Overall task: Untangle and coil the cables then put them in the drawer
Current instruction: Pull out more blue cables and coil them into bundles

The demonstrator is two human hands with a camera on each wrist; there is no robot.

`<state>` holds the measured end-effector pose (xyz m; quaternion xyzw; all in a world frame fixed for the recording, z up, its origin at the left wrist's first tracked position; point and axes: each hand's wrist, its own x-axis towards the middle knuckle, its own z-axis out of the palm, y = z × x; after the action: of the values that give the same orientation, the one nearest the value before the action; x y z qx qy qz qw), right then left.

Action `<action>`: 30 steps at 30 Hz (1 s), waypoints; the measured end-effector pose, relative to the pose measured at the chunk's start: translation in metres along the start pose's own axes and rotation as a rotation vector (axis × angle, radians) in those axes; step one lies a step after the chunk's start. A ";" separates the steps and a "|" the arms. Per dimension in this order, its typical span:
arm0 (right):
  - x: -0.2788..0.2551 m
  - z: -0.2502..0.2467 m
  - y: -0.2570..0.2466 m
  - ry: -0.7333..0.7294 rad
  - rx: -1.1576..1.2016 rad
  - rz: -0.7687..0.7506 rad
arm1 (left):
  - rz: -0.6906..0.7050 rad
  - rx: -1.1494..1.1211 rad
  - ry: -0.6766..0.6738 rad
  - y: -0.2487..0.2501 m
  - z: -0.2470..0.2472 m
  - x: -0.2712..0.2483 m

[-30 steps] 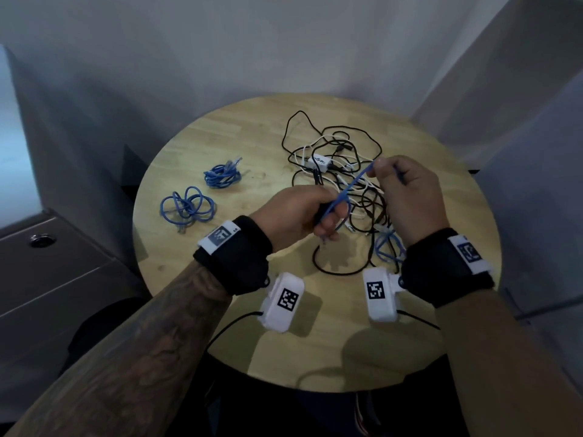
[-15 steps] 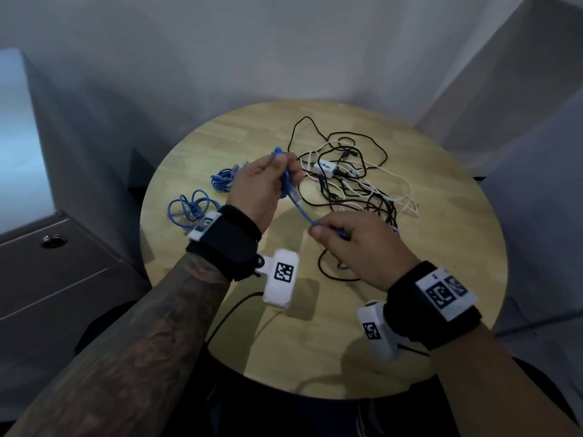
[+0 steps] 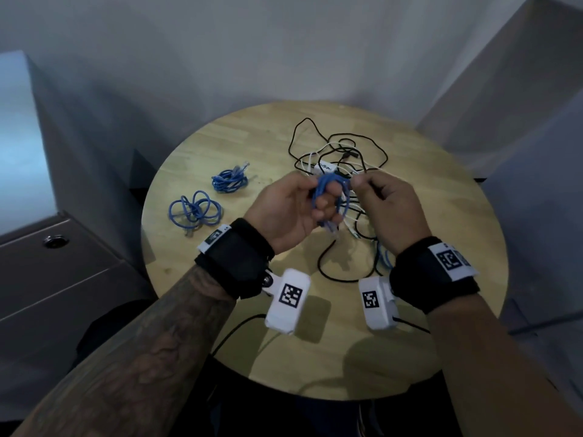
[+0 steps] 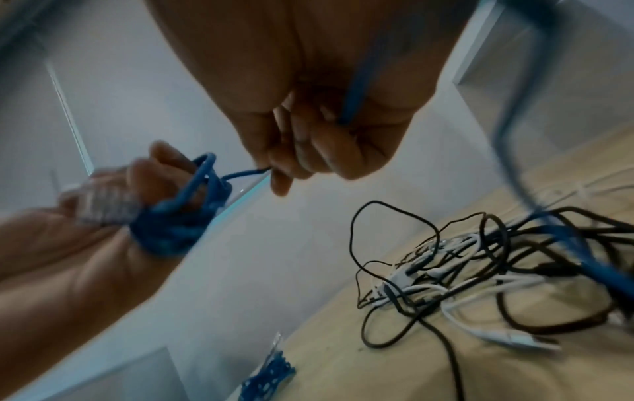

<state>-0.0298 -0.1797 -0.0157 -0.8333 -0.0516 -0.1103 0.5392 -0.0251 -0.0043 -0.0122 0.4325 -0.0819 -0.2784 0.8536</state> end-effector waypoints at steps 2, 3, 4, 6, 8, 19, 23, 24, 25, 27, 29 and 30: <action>-0.003 0.005 0.005 -0.149 -0.084 0.011 | 0.072 -0.160 0.009 0.006 -0.008 0.001; -0.007 0.008 0.006 -0.233 -0.142 0.017 | 0.117 -0.211 0.032 0.009 -0.012 0.003; -0.011 0.009 0.005 -0.311 -0.201 0.015 | 0.163 -0.249 0.069 0.013 -0.016 0.004; -0.020 0.013 0.002 -0.412 -0.295 -0.028 | 0.238 -0.288 0.171 0.017 -0.023 0.007; -0.026 0.014 -0.004 -0.455 -0.323 -0.095 | 0.304 -0.245 0.277 0.016 -0.030 0.010; -0.021 -0.002 -0.021 -0.162 -0.151 -0.224 | 0.215 0.912 0.187 -0.009 -0.010 0.007; -0.013 -0.009 -0.012 -0.100 -0.089 -0.199 | -0.018 0.690 0.075 -0.005 -0.006 0.004; -0.012 -0.009 -0.009 -0.097 -0.130 -0.231 | -0.062 0.612 0.029 -0.003 -0.005 0.002; -0.011 -0.008 -0.006 -0.091 -0.158 -0.253 | -0.090 0.517 0.000 -0.001 -0.003 0.001; -0.007 -0.006 -0.002 -0.091 -0.119 -0.222 | -0.091 0.295 -0.007 0.002 -0.001 0.000; -0.007 0.000 -0.001 -0.132 -0.050 -0.132 | -0.046 0.042 0.005 0.003 -0.001 0.000; -0.008 0.003 0.002 -0.171 -0.063 -0.101 | -0.013 -0.086 0.018 0.004 -0.002 0.001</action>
<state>-0.0369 -0.1772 -0.0202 -0.8525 -0.1357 -0.0672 0.5003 -0.0220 -0.0015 -0.0104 0.3985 -0.0594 -0.2834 0.8703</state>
